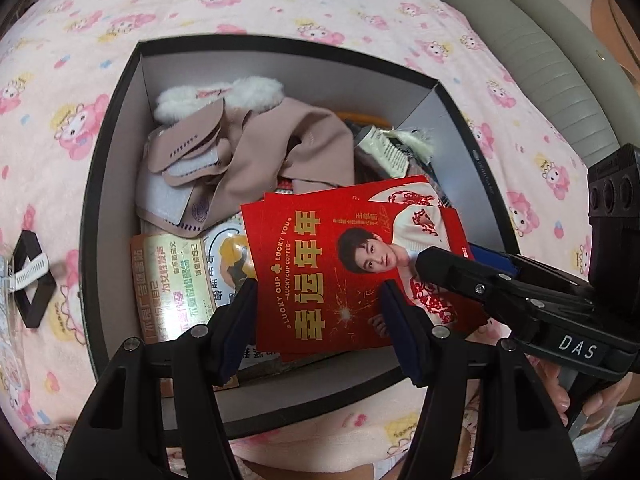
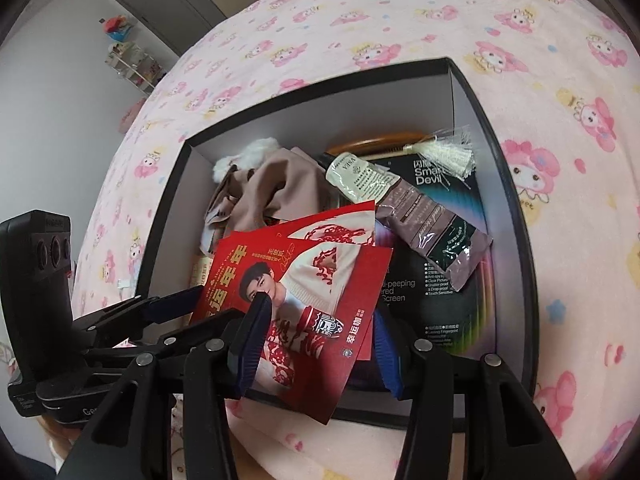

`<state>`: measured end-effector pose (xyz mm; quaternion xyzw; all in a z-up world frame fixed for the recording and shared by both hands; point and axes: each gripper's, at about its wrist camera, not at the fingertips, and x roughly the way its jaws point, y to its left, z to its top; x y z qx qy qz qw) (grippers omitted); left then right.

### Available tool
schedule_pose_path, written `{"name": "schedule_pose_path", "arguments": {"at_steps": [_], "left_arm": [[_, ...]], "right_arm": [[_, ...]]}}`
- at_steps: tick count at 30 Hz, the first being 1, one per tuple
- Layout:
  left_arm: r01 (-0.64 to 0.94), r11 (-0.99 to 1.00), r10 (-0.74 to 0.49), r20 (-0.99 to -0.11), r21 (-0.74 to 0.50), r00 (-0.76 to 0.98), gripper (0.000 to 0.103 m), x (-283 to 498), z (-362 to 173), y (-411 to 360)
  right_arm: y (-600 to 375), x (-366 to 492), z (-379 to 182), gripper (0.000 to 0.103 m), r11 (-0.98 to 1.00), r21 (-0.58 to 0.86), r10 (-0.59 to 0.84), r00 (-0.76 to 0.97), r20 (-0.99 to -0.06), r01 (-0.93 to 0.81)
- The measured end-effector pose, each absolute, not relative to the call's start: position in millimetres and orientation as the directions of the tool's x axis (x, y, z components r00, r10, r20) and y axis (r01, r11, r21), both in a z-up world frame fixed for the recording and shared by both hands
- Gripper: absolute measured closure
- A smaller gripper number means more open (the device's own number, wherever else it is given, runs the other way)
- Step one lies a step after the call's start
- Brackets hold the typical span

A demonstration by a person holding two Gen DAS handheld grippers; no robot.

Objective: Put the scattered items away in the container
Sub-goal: 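Carry the red envelope with the left gripper into the black box, then lower the red envelope onto the cards and open the left gripper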

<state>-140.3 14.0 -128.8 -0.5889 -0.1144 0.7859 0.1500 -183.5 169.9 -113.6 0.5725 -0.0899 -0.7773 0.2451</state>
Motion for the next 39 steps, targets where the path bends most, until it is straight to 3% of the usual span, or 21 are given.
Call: {"name": "schedule_pose_path", "arguments": {"at_steps": [8, 22, 33, 36, 39], "left_arm": [[-0.066, -0.931, 0.365, -0.905, -0.359, -0.220, 0.042, -138, -144, 7], [-0.062, -0.969, 0.245, -0.952, -0.237, -0.182, 0.049, -133, -157, 11], [-0.099, -0.987, 0.151, -0.958, -0.130, -0.245, 0.039, -125, -135, 20], [-0.110, -0.983, 0.174, -0.940, -0.148, -0.293, 0.040, -124, -123, 21], [-0.134, -0.970, 0.234, -0.932, -0.203, -0.276, 0.048, -127, -124, 23]], "right_arm": [[162, -186, -127, 0.057, -0.866, 0.416, -0.472, -0.176, -0.864, 0.278], [146, -178, -148, 0.057, -0.895, 0.317, -0.372, -0.134, -0.918, 0.316], [149, -170, -140, 0.057, -0.926, 0.206, -0.273, -0.184, -0.944, 0.318], [154, -165, -129, 0.057, -0.924, 0.218, -0.296, -0.225, -0.928, 0.314], [158, -162, -119, 0.057, -0.931, 0.195, -0.283, -0.275, -0.919, 0.308]]}}
